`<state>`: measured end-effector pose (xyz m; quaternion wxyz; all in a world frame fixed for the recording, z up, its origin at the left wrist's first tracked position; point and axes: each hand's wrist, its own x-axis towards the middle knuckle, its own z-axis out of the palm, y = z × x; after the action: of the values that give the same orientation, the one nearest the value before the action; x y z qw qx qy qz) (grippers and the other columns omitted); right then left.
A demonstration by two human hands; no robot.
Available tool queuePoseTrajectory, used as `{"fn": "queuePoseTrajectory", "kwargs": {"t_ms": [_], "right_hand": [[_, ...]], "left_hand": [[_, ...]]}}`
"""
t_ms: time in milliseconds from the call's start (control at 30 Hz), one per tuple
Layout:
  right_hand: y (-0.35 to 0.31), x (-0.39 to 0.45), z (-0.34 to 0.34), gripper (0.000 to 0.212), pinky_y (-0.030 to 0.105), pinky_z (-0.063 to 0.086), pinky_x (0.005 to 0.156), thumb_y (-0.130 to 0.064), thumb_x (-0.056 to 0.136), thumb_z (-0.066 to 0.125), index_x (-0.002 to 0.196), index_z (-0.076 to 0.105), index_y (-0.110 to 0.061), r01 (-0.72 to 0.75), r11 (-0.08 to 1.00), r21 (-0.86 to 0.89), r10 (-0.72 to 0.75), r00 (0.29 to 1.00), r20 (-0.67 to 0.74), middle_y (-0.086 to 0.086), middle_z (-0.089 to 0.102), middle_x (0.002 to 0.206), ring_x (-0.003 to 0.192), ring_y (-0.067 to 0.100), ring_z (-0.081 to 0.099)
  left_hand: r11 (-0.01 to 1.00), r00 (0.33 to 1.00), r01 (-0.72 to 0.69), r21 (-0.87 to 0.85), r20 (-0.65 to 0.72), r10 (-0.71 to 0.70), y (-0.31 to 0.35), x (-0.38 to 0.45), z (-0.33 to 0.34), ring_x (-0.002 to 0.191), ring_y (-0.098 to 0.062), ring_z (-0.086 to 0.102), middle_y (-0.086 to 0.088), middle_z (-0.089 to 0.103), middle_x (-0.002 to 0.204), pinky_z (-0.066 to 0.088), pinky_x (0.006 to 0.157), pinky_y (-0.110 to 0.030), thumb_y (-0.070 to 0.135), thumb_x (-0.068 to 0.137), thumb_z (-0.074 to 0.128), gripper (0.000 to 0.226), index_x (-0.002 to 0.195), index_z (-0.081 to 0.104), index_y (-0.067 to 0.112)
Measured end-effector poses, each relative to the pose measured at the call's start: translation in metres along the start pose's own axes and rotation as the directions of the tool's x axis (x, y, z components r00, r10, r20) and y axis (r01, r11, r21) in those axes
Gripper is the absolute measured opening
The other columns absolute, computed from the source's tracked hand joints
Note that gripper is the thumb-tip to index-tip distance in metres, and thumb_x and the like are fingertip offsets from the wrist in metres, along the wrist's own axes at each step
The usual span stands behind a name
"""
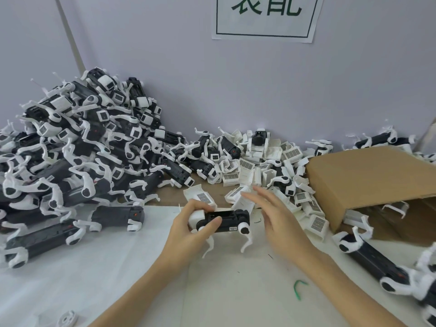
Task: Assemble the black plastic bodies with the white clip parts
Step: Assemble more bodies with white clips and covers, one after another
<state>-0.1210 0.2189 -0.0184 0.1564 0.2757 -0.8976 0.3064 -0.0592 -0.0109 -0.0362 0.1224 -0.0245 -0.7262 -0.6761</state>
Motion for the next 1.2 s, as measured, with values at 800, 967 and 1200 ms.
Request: {"fn": "queuePoseTrajectory", "kwargs": {"t_ms": [800,967,1200], "right_hand": [[-0.007,-0.029,0.001,0.025,0.023,0.052,0.061,-0.014,0.105,0.060,0.102,0.072,-0.036,-0.063,0.753,0.655,0.365,0.868,-0.336,-0.011,0.071,0.097,0.063,0.014,0.063],[-0.025,-0.039,0.000,0.028,0.029,0.055,0.095,-0.023,0.106,0.059,0.128,0.071,-0.035,0.017,0.810,0.586,0.209,0.926,-0.316,-0.009,0.067,0.131,0.116,0.015,0.066],[-0.045,-0.050,0.019,0.052,0.023,0.051,0.098,-0.015,0.104,0.060,0.149,0.051,-0.041,0.179,0.970,0.164,-0.152,0.975,-0.165,-0.024,0.047,0.147,0.129,0.016,0.049]], "left_hand": [[0.998,0.949,-0.065,0.026,0.310,0.054,-0.003,-0.002,-0.004,0.112,-0.022,0.063,-0.002,0.065,0.119,0.048,0.092,-0.020,0.061,0.103,0.047,0.051,0.129,0.061,0.019],[1.000,0.949,0.003,-0.023,0.317,0.004,-0.001,-0.002,-0.004,0.104,-0.027,0.061,-0.009,0.060,0.124,0.047,0.090,-0.045,0.072,0.101,0.046,0.064,0.132,0.060,0.018],[0.998,0.959,-0.053,0.025,0.280,0.044,0.001,-0.004,-0.003,0.123,-0.031,0.059,-0.011,0.065,0.125,0.044,0.109,-0.046,0.053,0.106,0.044,0.049,0.131,0.059,0.013]]}}
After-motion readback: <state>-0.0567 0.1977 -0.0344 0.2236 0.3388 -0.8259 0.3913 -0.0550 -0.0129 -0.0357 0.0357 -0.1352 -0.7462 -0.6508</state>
